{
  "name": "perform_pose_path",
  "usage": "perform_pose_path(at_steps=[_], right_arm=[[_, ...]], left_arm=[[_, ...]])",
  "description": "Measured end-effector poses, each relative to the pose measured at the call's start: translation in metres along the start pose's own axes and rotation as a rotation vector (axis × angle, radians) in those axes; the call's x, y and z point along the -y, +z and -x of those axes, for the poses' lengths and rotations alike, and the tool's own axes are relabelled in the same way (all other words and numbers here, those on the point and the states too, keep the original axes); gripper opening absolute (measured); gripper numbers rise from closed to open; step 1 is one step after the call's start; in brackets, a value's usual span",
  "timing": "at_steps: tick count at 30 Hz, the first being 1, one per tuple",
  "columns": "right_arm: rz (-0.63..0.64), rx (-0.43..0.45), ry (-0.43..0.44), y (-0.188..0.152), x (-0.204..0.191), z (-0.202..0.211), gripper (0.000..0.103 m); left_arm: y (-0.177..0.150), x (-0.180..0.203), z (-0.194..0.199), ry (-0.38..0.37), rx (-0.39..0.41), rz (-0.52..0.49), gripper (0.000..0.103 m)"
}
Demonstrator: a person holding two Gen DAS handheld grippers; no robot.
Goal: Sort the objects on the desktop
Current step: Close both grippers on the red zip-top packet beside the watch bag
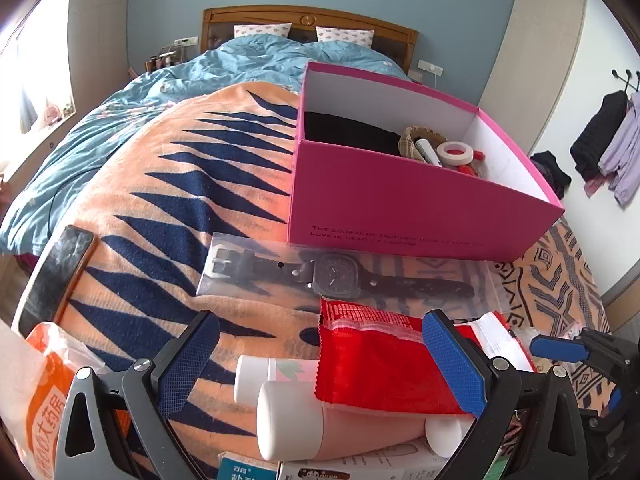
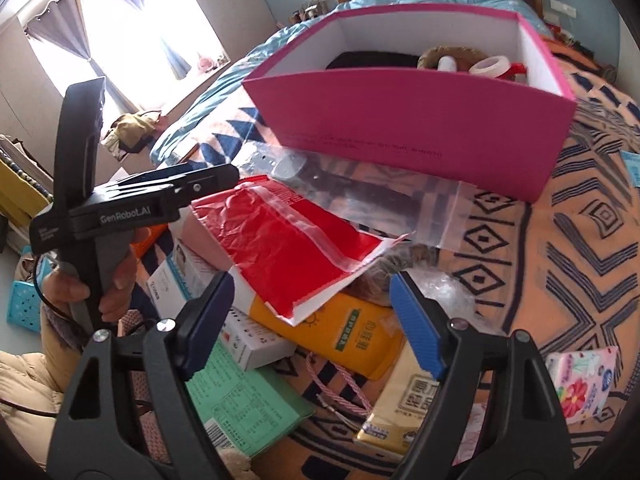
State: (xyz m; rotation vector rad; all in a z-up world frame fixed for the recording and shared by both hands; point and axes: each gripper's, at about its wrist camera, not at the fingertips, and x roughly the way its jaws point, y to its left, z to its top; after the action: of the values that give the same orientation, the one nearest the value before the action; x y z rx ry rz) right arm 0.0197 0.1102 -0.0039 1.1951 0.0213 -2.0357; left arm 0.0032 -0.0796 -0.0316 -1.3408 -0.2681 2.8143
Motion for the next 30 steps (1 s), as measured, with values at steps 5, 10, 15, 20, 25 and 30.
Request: perform_pose_path(at_steps=[5,10,15,20,25,30], right_arm=[[-0.036,-0.037,0.014,0.005,0.006,-0.012,0.08],[-0.081,-0.086,0.047,0.006,0.015,-0.022,0.067],[-0.122,-0.109,0.075,0.008,0.025,-0.029,0.053],[-0.111,-0.111,0.078,0.008,0.026,-0.031,0.041],[-0.109,-0.097,0.061,0.009,0.028,-0.026,0.034],[-0.148,-0.048,0.057,0.01,0.033,-0.022,0.053]], left_arm=[[0.003,0.002,-0.011,-0.006,-0.038,-0.014,0.103],[0.001,0.008,-0.021,-0.019,-0.08,-0.041,0.103],[0.0,0.01,-0.028,-0.052,-0.113,-0.046,0.102],[-0.003,0.014,-0.036,-0.084,-0.159,-0.061,0.088],[-0.002,0.017,-0.033,-0.073,-0.144,-0.068,0.087],[0.0,0.017,-0.033,-0.006,-0.135,-0.069,0.089]])
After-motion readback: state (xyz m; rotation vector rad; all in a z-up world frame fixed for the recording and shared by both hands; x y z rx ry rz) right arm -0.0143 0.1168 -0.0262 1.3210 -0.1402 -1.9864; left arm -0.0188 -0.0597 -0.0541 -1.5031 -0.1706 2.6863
